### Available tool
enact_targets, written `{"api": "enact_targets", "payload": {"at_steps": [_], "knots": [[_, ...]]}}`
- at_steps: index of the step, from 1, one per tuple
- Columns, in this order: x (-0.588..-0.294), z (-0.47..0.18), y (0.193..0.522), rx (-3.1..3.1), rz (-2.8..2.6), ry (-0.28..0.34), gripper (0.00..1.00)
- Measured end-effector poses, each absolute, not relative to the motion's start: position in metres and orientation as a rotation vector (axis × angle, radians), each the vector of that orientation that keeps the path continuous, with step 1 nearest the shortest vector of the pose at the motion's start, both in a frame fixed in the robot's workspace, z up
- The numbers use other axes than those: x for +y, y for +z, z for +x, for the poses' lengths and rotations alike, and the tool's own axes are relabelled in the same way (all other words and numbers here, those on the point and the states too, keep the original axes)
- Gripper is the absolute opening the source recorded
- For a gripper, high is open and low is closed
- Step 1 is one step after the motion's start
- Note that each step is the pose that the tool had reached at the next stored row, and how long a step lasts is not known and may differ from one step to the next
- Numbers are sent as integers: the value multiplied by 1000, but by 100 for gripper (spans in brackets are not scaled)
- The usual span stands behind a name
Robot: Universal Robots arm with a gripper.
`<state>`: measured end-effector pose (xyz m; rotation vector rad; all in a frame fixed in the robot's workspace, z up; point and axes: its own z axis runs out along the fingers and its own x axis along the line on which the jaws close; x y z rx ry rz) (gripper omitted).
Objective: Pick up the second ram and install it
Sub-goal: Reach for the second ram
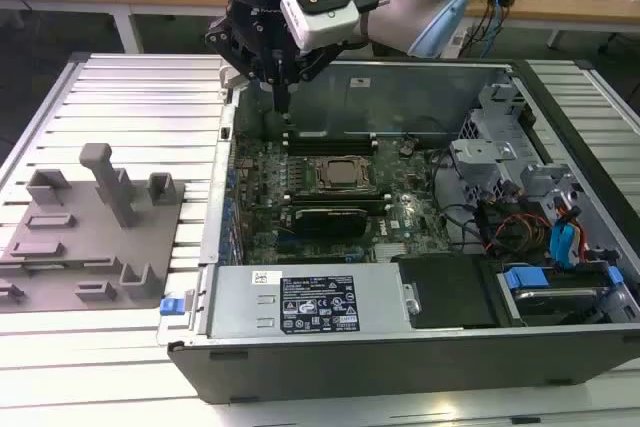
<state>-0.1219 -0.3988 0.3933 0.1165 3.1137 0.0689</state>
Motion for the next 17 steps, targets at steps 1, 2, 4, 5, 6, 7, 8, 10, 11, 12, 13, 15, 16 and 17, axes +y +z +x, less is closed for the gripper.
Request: {"api": "enact_targets", "payload": {"at_steps": [1, 2, 4, 5, 6, 7, 8, 10, 11, 12, 13, 15, 16, 17], "knots": [[-399, -124, 393, 3114, 117, 69, 11], [-399, -127, 393, 3114, 117, 69, 11], [-399, -136, 393, 3114, 116, 69, 11], [-399, -138, 393, 3114, 116, 69, 11], [-399, -141, 393, 3114, 117, 69, 11], [-399, -145, 393, 3114, 117, 69, 11], [-399, -147, 393, 3114, 117, 69, 11], [-399, -152, 393, 3114, 116, 69, 11], [-399, -154, 393, 3114, 116, 69, 11], [-399, -159, 393, 3114, 117, 69, 11], [-399, -163, 393, 3114, 117, 69, 11], [-399, -167, 393, 3114, 117, 69, 11], [-399, -169, 393, 3114, 116, 69, 11], [-399, -174, 393, 3114, 117, 69, 11]]}}
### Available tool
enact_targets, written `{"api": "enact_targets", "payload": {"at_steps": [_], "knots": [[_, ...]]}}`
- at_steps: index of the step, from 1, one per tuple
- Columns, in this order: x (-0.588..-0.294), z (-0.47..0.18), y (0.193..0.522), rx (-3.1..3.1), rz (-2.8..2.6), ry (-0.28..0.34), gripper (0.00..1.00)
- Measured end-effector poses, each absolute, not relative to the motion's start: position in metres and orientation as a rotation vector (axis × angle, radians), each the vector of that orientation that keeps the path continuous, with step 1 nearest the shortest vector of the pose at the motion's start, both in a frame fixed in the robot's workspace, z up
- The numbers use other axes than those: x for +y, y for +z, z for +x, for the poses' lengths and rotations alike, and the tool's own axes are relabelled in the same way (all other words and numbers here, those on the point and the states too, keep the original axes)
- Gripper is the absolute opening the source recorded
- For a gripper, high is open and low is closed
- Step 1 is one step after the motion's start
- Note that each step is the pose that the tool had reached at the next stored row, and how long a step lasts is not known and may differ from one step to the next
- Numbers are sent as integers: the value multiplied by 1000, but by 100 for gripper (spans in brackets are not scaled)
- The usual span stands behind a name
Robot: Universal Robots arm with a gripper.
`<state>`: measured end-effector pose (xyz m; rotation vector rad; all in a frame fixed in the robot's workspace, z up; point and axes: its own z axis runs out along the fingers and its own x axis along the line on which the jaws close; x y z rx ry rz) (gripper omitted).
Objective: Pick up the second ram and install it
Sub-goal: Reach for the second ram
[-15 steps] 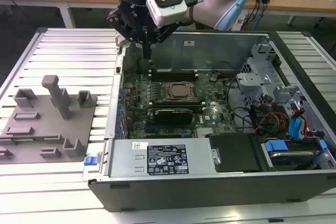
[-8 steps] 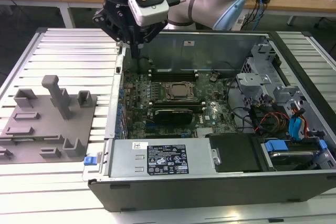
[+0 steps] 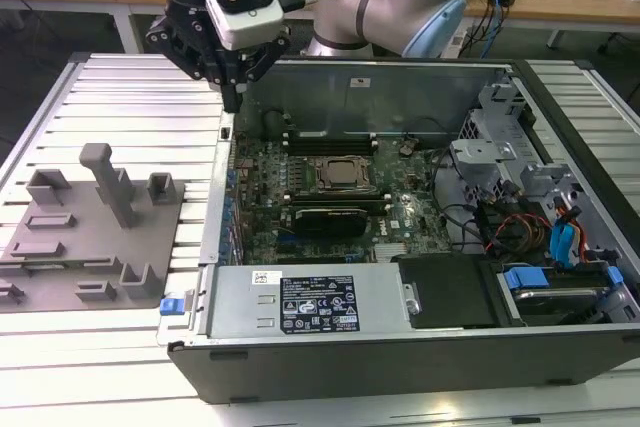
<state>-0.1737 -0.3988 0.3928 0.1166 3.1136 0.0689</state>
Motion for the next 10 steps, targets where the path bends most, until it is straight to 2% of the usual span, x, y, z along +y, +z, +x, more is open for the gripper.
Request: {"api": "enact_targets", "payload": {"at_steps": [10], "knots": [[-399, -202, 392, 3114, 117, 69, 11]]}}
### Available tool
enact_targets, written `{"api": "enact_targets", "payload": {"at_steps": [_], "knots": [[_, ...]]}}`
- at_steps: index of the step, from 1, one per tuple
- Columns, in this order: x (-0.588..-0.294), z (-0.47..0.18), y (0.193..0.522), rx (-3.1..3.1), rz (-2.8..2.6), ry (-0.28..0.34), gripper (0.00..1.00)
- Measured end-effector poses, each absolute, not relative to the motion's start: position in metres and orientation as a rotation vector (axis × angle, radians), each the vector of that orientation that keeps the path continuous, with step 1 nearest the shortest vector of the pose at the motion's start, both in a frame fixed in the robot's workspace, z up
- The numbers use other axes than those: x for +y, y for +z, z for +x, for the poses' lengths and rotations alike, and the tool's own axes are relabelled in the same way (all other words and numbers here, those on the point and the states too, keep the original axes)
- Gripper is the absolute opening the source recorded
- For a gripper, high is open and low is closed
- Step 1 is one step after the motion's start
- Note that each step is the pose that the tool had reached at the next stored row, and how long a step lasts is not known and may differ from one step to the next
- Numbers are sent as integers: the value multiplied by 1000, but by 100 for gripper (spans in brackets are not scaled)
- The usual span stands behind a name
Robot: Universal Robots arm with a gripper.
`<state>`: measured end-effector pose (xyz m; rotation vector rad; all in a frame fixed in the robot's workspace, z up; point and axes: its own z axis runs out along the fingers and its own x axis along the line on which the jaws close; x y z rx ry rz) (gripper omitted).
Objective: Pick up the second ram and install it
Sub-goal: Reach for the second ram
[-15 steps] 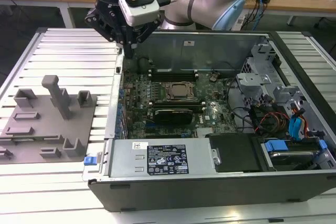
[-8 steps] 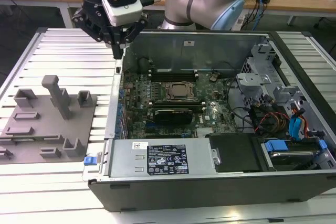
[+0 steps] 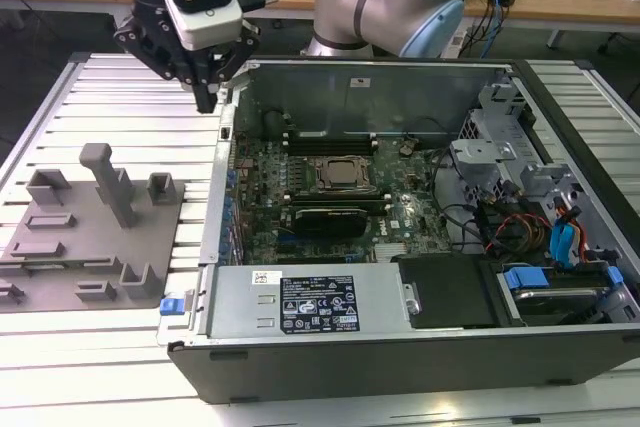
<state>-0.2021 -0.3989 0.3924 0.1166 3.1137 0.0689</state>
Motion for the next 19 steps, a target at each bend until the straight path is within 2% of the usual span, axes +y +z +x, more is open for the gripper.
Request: {"api": "enact_targets", "payload": {"at_steps": [19], "knots": [[-399, -252, 391, 3114, 117, 69, 11]]}}
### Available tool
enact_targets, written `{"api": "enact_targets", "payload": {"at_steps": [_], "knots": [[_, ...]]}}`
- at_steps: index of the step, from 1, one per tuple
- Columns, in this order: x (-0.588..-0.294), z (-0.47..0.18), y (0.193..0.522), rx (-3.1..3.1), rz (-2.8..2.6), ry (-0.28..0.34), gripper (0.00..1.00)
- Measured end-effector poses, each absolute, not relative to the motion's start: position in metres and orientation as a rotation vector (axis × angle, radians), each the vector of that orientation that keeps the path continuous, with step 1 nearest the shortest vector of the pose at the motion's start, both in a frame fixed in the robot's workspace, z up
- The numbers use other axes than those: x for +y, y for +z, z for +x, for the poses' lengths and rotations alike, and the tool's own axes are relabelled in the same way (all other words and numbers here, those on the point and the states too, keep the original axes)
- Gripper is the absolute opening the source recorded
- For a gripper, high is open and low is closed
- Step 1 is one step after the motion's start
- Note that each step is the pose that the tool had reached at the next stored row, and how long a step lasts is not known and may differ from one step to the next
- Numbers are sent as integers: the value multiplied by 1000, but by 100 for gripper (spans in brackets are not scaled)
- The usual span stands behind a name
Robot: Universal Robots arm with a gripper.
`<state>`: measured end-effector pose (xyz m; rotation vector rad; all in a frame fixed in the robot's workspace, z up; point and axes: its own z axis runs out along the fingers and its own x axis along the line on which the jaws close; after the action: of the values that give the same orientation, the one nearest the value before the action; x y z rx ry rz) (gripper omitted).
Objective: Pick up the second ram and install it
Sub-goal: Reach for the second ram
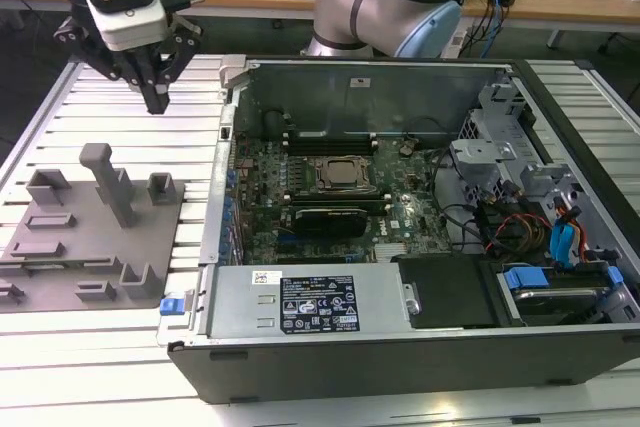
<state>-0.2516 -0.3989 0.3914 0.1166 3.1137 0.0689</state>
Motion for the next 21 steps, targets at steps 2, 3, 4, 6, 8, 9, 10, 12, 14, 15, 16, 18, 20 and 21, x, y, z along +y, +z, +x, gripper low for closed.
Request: {"api": "enact_targets", "payload": {"at_steps": [2, 3, 4, 6, 8, 9, 10, 12, 14, 15, 16, 18, 20, 21], "knots": [[-399, -256, 391, 3114, 117, 69, 11], [-399, -258, 391, 3114, 117, 69, 11], [-399, -260, 391, 3114, 117, 69, 11], [-399, -264, 391, 3114, 117, 69, 11], [-399, -272, 391, 3114, 117, 69, 11], [-399, -276, 391, 3114, 117, 69, 11], [-399, -279, 391, 3114, 117, 69, 11], [-399, -284, 391, 3114, 117, 69, 11], [-399, -290, 391, 3114, 116, 69, 11], [-399, -295, 391, 3114, 117, 69, 11], [-399, -299, 390, 3114, 117, 69, 11], [-399, -307, 390, 3114, 117, 69, 11], [-399, -310, 390, 3114, 117, 69, 11], [-399, -312, 390, 3114, 117, 69, 11]]}}
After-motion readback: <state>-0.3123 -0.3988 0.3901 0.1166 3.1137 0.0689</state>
